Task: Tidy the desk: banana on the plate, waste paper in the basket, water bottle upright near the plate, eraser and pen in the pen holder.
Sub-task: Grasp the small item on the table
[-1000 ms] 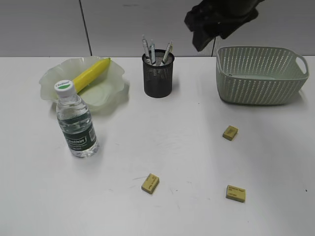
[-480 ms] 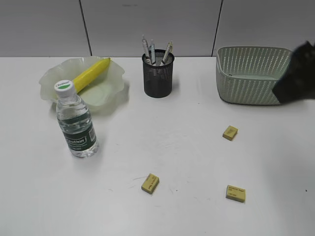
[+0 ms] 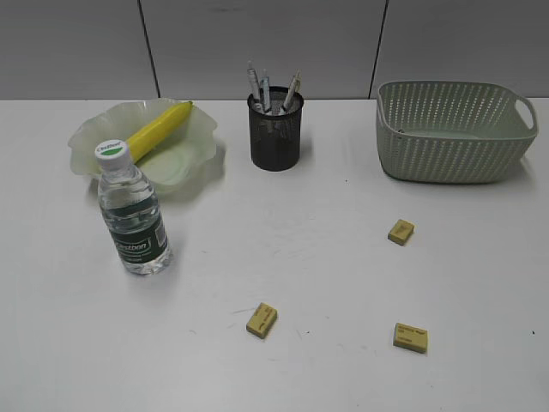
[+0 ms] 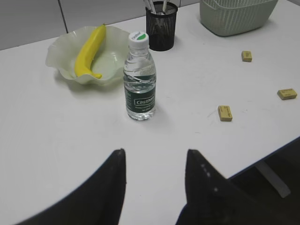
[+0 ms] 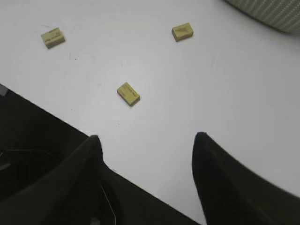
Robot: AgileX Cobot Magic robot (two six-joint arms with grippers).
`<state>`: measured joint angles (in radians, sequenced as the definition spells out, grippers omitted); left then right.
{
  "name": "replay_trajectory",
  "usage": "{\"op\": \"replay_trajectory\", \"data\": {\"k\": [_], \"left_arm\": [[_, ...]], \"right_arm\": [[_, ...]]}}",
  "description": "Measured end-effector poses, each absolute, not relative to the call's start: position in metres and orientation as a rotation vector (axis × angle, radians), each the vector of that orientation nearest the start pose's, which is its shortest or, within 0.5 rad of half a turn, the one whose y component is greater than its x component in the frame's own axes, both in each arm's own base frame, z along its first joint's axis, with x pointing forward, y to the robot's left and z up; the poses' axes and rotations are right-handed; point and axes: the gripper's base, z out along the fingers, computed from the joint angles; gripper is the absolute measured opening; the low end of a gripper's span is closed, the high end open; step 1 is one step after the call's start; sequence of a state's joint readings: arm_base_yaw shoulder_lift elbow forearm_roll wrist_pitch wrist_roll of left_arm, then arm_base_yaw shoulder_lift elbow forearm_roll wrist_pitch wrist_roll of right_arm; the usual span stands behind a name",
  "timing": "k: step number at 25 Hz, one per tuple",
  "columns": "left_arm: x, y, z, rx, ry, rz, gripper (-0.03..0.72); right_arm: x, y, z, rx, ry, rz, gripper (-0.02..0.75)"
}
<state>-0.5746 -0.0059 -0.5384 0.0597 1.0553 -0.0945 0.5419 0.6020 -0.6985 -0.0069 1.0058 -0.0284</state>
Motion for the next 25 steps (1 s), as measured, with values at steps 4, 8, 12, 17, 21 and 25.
{"op": "replay_trajectory", "data": {"k": [4, 8, 12, 17, 21, 25], "left_arm": [[-0.006, 0.010, 0.288, 0.474, 1.955, -0.359, 0.314], [-0.006, 0.010, 0.288, 0.474, 1.954, -0.352, 0.314], [-0.005, 0.011, 0.288, 0.472, 1.951, -0.331, 0.313], [-0.003, 0.014, 0.289, 0.467, 1.943, -0.280, 0.310], [-0.002, 0.015, 0.289, 0.465, 1.939, -0.260, 0.310], [0.007, 0.008, 0.290, 0.488, 2.007, -0.257, 0.310]], "right_arm": [[0.049, 0.029, 0.309, -0.639, 2.177, 0.265, 0.458], [0.025, 0.015, 0.298, -0.607, 2.071, 0.299, 0.440], [0.005, 0.005, 0.290, -0.577, 1.969, 0.347, 0.436], [-0.006, -0.002, 0.283, -0.568, 1.935, 0.354, 0.435], [-0.006, -0.002, 0.282, -0.568, 1.936, 0.354, 0.435], [-0.006, -0.002, 0.282, -0.568, 1.936, 0.354, 0.433]]}}
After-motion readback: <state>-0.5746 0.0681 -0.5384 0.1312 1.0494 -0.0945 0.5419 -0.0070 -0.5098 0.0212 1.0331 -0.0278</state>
